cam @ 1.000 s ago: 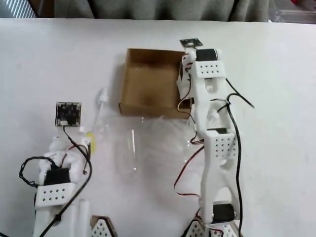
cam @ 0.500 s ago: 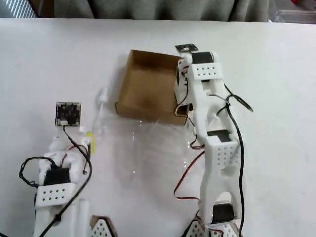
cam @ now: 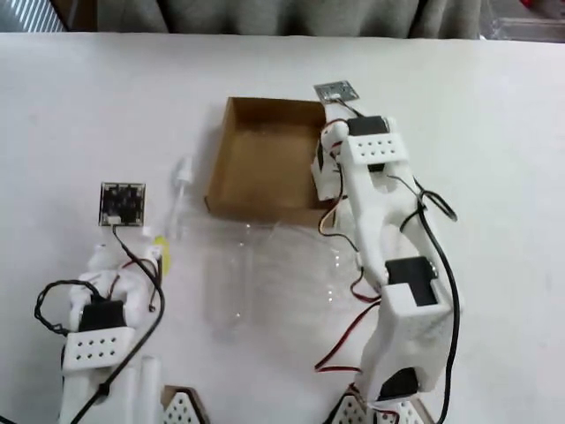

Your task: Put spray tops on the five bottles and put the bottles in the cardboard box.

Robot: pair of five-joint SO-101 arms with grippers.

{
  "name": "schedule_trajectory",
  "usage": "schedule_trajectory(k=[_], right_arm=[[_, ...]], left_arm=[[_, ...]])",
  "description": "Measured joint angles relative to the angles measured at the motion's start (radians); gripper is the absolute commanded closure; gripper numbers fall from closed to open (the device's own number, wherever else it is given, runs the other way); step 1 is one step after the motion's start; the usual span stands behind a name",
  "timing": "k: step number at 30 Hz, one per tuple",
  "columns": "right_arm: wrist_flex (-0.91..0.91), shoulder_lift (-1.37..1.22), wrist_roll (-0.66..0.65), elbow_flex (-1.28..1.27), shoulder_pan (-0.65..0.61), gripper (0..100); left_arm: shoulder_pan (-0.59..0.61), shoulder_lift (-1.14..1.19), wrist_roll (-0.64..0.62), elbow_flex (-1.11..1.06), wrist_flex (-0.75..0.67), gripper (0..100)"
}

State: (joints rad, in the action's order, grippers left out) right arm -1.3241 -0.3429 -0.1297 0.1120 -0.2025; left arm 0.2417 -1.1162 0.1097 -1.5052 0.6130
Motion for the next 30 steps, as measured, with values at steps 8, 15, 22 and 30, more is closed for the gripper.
schedule_trajectory(k=[8, 15, 22, 30], right_arm=[[-0.034, 0.012, -0.138, 0.014, -0.008, 75.8], [-0.301, 0.014, -0.150, 0.158, 0.026, 96.7], [-0.358, 0.071, -0.155, 0.120, 0.118, 98.1], [-0.206, 0.250, -0.160, -0.055, 0.121, 98.1]], left_arm=[[0.000, 0.000, 0.000, 0.000, 0.000, 84], [0.000, 0.000, 0.000, 0.000, 0.000, 84], [0.000, 0.000, 0.000, 0.000, 0.000, 84], [0.000, 0.000, 0.000, 0.000, 0.000, 84]])
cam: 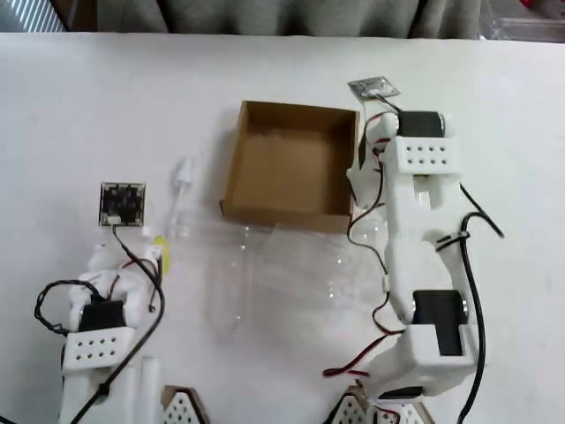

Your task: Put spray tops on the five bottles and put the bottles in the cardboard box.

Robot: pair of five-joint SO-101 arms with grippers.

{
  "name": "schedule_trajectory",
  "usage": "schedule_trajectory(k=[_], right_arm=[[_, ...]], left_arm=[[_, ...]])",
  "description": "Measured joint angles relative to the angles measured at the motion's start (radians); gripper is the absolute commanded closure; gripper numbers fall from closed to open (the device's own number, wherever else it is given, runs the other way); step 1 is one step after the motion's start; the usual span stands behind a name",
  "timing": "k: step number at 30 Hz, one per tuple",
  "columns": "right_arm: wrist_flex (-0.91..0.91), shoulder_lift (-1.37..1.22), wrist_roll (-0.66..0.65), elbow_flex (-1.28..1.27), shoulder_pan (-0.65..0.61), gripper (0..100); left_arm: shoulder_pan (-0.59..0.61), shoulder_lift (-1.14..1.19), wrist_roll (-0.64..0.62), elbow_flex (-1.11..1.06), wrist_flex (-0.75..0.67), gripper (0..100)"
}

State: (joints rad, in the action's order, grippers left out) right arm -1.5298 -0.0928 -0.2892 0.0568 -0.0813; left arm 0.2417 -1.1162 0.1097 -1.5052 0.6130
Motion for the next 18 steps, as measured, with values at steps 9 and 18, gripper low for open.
schedule_trajectory(k=[9, 18], right_arm=[[0.106, -0.087, 0.052, 0.046, 0.000, 86.8], [0.106, -0.259, 0.112, 0.233, -0.012, 85.0]], left_arm=[[0.000, 0.000, 0.000, 0.000, 0.000, 84], [0.000, 0.000, 0.000, 0.000, 0.000, 84]])
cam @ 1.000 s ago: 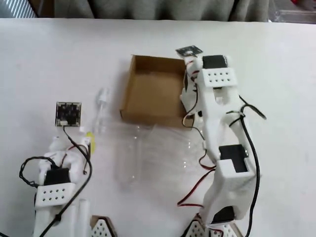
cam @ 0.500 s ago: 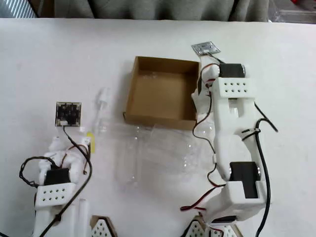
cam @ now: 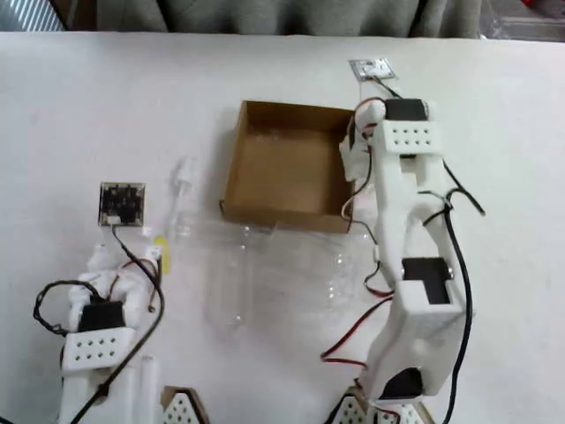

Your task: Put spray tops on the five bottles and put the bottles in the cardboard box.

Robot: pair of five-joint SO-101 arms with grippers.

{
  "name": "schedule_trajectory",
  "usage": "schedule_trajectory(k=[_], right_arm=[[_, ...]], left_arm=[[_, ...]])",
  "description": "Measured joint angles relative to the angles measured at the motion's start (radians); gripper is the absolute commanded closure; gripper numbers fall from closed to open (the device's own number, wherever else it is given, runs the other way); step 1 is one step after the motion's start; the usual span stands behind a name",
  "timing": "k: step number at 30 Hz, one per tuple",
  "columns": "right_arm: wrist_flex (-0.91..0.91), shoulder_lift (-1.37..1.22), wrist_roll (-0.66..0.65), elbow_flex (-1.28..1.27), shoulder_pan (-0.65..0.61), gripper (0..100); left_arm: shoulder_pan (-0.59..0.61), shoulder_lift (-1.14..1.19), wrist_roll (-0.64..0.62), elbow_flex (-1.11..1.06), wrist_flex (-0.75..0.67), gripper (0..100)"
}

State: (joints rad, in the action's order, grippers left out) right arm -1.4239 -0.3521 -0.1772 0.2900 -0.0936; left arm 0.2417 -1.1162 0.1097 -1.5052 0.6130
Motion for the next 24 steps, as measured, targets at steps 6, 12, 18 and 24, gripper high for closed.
schedule_trajectory(k=[6, 12, 18, 24], right_arm=[[0.000, -0.058, 0.029, 0.063, -0.025, 85.0], [0.000, -0.112, 0.041, 0.127, -0.040, 85.0], [0.000, -0.157, 0.048, 0.219, -0.080, 85.0], [-0.049, -0.157, 0.078, 0.319, -0.087, 84.9]], left_arm=[[0.000, 0.000, 0.000, 0.000, 0.000, 84], [0.000, 0.000, 0.000, 0.000, 0.000, 84], [0.000, 0.000, 0.000, 0.000, 0.000, 84], [0.000, 0.000, 0.000, 0.000, 0.000, 84]])
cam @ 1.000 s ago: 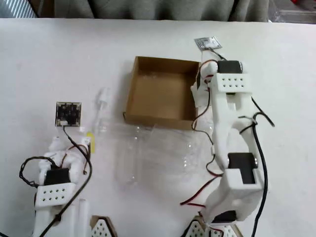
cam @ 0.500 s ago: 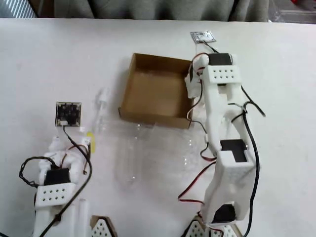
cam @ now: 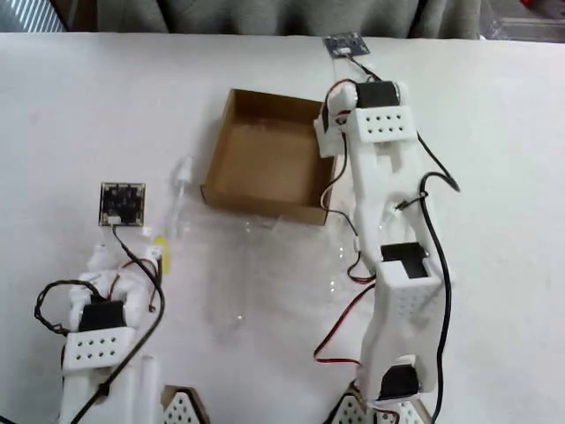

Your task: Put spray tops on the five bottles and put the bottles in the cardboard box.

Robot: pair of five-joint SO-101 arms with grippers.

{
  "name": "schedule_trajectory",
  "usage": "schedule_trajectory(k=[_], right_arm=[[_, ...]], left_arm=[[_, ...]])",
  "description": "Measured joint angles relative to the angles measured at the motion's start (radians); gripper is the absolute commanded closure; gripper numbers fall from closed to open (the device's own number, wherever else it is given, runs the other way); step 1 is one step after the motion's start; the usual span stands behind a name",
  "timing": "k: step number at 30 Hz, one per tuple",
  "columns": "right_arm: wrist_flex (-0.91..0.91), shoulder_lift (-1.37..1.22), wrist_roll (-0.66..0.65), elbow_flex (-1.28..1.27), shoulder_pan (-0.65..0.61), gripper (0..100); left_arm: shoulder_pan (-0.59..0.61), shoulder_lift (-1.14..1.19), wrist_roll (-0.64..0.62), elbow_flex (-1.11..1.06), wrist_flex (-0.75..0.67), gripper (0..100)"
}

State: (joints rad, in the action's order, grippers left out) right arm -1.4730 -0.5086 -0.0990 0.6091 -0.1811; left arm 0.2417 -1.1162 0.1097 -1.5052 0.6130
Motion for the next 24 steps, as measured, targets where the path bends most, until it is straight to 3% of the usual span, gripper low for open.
schedule_trajectory(k=[11, 14, 16, 24], right_arm=[[0.060, -0.150, 0.025, 0.021, -0.018, 85.8], [0.098, -0.192, 0.021, 0.021, -0.017, 93.7], [0.121, -0.203, -0.020, 0.021, -0.021, 98.9], [0.187, -0.203, -0.281, 0.021, -0.038, 98.1]], left_arm=[[0.000, 0.000, 0.000, 0.000, 0.000, 84], [0.000, 0.000, 0.000, 0.000, 0.000, 84], [0.000, 0.000, 0.000, 0.000, 0.000, 84], [0.000, 0.000, 0.000, 0.000, 0.000, 84]])
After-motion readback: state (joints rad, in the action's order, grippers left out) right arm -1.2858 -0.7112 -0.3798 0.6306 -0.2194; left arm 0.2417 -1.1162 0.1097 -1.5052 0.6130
